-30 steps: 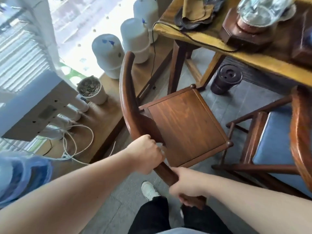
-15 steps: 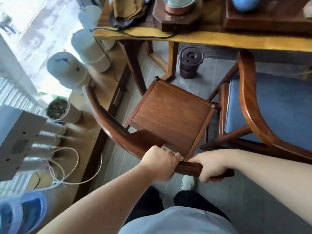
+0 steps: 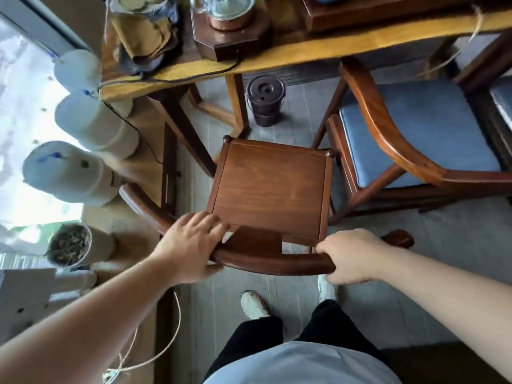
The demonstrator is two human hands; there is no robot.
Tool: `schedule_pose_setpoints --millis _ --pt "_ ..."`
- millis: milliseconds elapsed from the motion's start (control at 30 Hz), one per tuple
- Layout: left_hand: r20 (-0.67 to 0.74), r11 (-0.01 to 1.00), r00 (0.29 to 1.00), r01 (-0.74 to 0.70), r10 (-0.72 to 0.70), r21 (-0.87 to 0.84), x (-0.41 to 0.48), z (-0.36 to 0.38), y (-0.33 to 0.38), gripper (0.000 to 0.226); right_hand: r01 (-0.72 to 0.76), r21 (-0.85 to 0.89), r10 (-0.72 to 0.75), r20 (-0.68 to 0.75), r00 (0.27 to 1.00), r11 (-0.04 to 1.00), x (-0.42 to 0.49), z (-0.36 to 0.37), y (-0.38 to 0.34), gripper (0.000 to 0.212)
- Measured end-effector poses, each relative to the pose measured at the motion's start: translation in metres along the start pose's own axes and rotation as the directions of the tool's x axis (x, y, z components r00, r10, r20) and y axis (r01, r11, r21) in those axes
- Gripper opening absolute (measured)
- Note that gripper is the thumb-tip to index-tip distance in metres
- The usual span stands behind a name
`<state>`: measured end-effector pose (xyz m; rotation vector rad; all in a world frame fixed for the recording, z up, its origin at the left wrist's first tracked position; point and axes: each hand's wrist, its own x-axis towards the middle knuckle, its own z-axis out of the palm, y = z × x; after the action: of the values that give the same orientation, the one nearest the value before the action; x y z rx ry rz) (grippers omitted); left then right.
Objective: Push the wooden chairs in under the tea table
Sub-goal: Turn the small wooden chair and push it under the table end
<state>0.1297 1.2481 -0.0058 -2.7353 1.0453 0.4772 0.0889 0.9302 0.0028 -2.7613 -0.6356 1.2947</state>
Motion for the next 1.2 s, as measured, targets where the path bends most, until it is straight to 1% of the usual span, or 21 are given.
schedule_pose_setpoints --millis 67,167,233,333,500,600,733,833,1067,1100,1200 --pt "0.101 1.0 0.995 -0.012 0.01 0.019 0.006 -0.003 -0.021 0.067 -0.064 0.029 0.066 -0.1 0.993 0.998 0.0 0.005 -0.012 0.017" --pt "0.226 0.994 0.969 -0.106 0.104 -0.005 0.01 -0.007 -0.032 0.038 -0.082 0.056 0.091 -0.197 0.976 0.995 0.004 0.007 -0.032 0.022" --pt "0.259 0.993 0.96 -0.116 0.111 0.004 0.012 -0.007 -0.034 0.027 -0.064 0.041 0.072 -0.211 0.975 0.997 0.011 0.005 -0.042 0.021" --pt "0.305 0.996 0.951 -0.071 0.054 0.047 0.014 -0.011 -0.029 0.019 -0.068 -0.007 0.066 -0.172 0.983 0.998 0.014 -0.001 -0.046 0.018" --pt "0.278 0.998 0.961 -0.026 0.009 0.057 0.015 -0.003 -0.022 0.02 -0.038 -0.026 0.034 -0.12 0.992 0.999 0.01 -0.007 -0.041 0.022" --pt "0.25 0.999 0.968 0.004 -0.014 0.043 0.02 -0.005 -0.01 0.018 -0.046 -0.067 0.038 -0.123 0.992 0.997 0.01 -0.016 -0.021 0.019" --pt "0.218 0.998 0.973 0.065 -0.068 0.023 0.03 -0.011 0.002 0.019 -0.04 -0.148 0.021 -0.132 0.991 0.988 0.017 -0.03 0.004 0.011" --pt "0.198 0.995 0.975 0.103 -0.103 0.013 0.035 -0.011 0.002 0.022 -0.018 -0.183 -0.005 -0.125 0.992 0.983 0.026 -0.04 0.012 0.012" --pt "0.196 0.993 0.973 0.121 -0.12 0.005 0.057 -0.022 0.015 0.02 -0.027 -0.215 0.003 -0.112 0.994 0.976 0.03 -0.056 0.043 0.04" --pt "0.189 0.992 0.974 0.126 -0.123 -0.001 0.061 -0.024 0.019 0.02 -0.033 -0.216 0.008 -0.113 0.994 0.976 0.029 -0.059 0.049 0.038" --pt "0.177 0.992 0.976 0.13 -0.127 -0.007 0.072 -0.027 0.026 0.018 -0.035 -0.213 0.009 -0.12 0.993 0.976 0.029 -0.065 0.064 0.024"
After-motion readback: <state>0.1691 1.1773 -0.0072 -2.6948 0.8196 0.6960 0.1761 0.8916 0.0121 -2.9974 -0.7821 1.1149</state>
